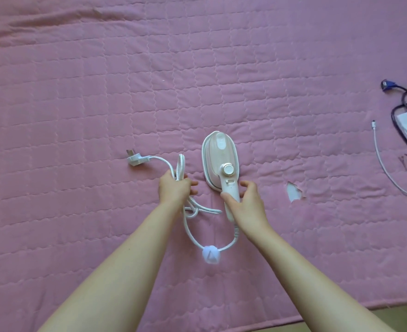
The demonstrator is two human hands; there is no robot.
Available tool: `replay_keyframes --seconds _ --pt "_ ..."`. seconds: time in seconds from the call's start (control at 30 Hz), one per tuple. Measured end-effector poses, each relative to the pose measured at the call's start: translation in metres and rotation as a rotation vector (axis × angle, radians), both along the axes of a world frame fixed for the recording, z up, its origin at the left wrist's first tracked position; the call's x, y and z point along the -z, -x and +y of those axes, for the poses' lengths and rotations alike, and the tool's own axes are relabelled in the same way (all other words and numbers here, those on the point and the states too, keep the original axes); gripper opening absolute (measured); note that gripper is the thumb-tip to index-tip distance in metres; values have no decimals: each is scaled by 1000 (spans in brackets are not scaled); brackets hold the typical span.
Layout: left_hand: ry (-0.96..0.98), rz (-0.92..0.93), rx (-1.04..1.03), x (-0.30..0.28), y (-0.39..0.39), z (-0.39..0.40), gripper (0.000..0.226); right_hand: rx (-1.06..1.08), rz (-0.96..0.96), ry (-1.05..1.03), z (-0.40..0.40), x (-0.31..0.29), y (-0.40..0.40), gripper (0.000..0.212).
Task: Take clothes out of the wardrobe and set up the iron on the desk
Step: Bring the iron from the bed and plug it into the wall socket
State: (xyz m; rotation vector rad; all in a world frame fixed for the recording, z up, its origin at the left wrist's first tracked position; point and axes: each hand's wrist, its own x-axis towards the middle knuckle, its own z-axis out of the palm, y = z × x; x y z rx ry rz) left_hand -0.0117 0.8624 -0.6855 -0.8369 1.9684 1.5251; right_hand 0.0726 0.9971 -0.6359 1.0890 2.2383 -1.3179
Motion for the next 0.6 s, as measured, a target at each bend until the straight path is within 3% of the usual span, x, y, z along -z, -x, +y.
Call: replay_keyframes --seconds 0.3,0.47,0.6 --pt "71 -5 98 23 20 26 11 14 -67 160 15 2 10 42" --pt "18 -50 177 22 25 38 12 37 -77 138 20 0 15 33" --pt "-28 -70 204 26 26 40 5 23 -92 90 18 4 19 38"
